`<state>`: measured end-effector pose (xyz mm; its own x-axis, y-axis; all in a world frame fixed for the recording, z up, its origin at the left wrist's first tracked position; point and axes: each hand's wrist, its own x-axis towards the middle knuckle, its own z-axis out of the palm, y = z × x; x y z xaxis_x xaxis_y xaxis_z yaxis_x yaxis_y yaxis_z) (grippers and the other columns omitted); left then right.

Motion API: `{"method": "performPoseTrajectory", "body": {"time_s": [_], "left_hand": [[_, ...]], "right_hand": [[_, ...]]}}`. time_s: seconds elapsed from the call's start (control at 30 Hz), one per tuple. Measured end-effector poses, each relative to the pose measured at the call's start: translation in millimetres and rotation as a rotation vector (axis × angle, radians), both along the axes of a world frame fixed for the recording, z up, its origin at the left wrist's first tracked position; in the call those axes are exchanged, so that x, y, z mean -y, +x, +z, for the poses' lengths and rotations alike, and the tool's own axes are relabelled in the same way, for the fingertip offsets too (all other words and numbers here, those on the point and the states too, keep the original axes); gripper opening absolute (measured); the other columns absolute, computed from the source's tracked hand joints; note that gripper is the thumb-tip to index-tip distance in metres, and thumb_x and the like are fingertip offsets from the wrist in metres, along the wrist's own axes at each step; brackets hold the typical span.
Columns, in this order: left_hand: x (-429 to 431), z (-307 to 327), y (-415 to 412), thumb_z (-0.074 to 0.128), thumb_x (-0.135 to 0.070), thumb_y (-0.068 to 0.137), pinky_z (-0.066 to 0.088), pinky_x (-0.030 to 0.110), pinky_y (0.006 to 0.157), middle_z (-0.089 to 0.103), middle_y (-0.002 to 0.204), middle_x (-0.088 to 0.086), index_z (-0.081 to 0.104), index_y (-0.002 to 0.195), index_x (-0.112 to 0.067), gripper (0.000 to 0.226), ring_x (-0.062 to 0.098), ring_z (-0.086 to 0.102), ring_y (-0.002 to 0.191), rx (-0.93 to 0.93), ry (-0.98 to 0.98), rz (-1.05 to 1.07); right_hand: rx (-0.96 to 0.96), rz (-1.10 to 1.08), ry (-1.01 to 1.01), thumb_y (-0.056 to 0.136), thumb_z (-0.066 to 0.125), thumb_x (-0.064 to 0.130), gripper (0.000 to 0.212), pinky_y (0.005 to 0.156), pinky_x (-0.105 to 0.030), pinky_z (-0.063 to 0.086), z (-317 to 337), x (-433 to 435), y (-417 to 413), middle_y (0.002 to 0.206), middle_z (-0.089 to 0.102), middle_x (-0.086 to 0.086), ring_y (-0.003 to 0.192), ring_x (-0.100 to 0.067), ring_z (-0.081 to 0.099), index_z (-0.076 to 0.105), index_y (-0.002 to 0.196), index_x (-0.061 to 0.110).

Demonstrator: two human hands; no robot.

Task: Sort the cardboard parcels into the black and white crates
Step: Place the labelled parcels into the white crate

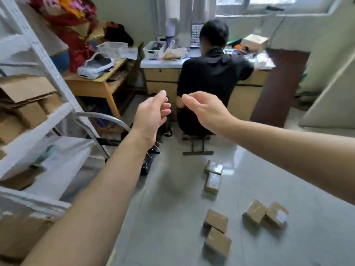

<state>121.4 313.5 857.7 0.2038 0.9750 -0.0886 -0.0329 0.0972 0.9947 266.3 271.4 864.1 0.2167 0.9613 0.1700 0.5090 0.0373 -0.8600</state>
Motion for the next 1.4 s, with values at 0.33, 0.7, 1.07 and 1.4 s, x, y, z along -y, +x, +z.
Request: {"method": "performPoseTrajectory", "body": {"time_s": [0.33,0.7,1.07,1.4], "left_hand": [[94,-54,164,0.050,-0.040,0.094,0.048,0.036,0.094,0.063,0.096,0.003,0.063,0.088,-0.017,0.027,0.019,0.062,0.093,-0.053,-0.204,-0.092],[118,-103,244,0.051,-0.038,0.094,0.050,0.033,0.089,0.061,0.094,0.006,0.061,0.090,-0.012,0.028,0.021,0.061,0.088,-0.094,-0.348,-0.128],[37,-114,270,0.052,-0.038,0.094,0.048,0.040,0.097,0.063,0.088,0.005,0.061,0.088,-0.011,0.029,0.022,0.063,0.088,-0.084,-0.386,-0.075],[-25,-132,249,0.052,-0.040,0.094,0.048,0.039,0.094,0.063,0.088,0.004,0.060,0.087,-0.012,0.029,0.021,0.064,0.087,-0.030,-0.426,0.083]], "right_hand": [[-0.102,-0.177,-0.160,0.094,0.050,0.042,0.047,0.076,-0.032,0.051,-60,109,159,0.104,0.065,-0.015,0.098,-0.028,0.060,0.062,0.101,-0.003],[-0.154,-0.257,-0.321,0.095,0.047,0.044,0.039,0.061,-0.012,0.034,-104,139,248,0.096,0.057,0.006,0.080,-0.001,0.050,0.060,0.114,0.012],[-0.137,-0.271,-0.321,0.096,0.046,0.043,0.044,0.066,-0.019,0.041,-98,56,277,0.111,0.064,-0.011,0.105,-0.024,0.058,0.063,0.106,0.003],[-0.058,-0.071,-0.378,0.095,0.046,0.045,0.059,0.078,-0.040,0.052,-110,-34,255,0.119,0.059,-0.025,0.100,-0.036,0.061,0.057,0.116,-0.009]]}}
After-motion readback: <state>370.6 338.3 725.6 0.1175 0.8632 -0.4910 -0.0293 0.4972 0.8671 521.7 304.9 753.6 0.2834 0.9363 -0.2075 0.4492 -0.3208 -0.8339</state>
